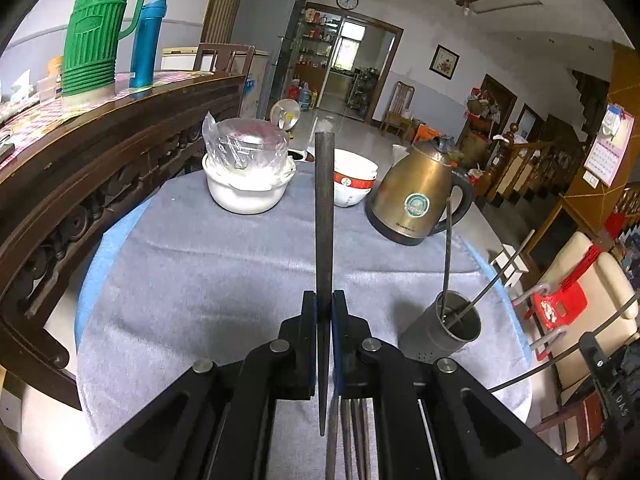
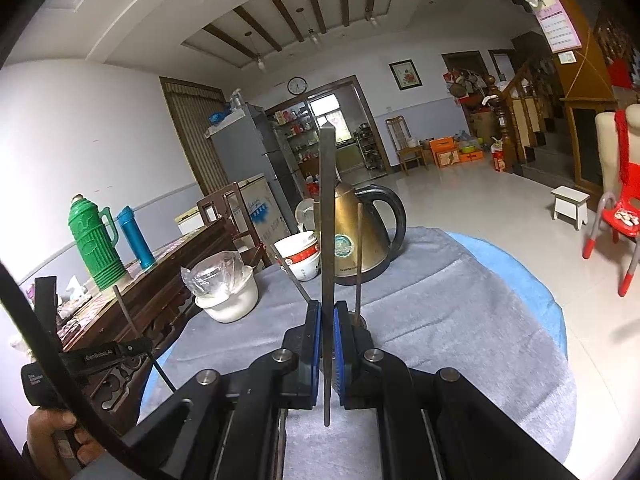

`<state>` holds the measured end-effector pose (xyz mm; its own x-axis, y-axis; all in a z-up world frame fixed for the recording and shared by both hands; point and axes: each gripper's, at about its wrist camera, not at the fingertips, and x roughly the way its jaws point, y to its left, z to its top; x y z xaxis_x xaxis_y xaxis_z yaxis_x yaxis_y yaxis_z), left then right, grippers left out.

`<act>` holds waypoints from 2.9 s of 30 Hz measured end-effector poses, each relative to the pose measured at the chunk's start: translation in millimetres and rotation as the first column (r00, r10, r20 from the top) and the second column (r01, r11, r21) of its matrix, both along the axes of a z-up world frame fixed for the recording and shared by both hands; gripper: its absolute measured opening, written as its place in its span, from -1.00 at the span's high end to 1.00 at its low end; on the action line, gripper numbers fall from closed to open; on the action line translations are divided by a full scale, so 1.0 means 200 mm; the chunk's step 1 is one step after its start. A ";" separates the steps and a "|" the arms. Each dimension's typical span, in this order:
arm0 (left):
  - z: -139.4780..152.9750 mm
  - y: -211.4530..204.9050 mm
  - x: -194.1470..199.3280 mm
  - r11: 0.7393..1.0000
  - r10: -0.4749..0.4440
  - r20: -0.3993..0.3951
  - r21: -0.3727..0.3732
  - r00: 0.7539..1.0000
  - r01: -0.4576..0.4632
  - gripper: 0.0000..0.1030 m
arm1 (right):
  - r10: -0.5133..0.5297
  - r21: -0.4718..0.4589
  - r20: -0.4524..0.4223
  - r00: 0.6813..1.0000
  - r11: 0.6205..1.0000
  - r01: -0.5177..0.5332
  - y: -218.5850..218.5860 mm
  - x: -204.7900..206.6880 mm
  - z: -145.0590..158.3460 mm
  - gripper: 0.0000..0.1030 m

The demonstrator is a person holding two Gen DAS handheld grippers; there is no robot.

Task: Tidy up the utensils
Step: 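Lift both chopsticks upright and carry them over the grey holder cup, then lower both chopsticks into the grey cup and open both tools, then move both open tools back down over the remaining chopsticks on the cloth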

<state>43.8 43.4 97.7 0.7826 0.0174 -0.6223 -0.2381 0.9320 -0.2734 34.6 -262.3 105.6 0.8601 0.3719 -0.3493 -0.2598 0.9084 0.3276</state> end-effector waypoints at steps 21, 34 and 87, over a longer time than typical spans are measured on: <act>0.33 -0.25 0.30 0.987 -0.089 0.288 -0.102 0.953 0.123 0.86 | -0.019 0.020 0.073 0.997 1.000 0.018 -0.02 0.34 0.18 0.87; 0.16 -0.39 0.52 0.979 -0.155 0.223 -0.093 0.962 0.179 0.86 | -0.004 -0.013 -0.027 1.000 1.000 0.003 0.01 0.54 0.00 0.87; -0.30 0.05 0.11 1.000 -0.029 -0.080 -0.006 0.996 0.029 -0.49 | -0.009 -0.117 -0.224 0.975 0.993 -0.018 0.07 0.28 -0.27 -0.41</act>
<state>65.6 52.6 36.9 0.7306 -0.0080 -0.6828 -0.2324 0.9374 -0.2595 90.6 -247.9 52.5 0.7534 0.3204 -0.5742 -0.1963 0.9430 0.2687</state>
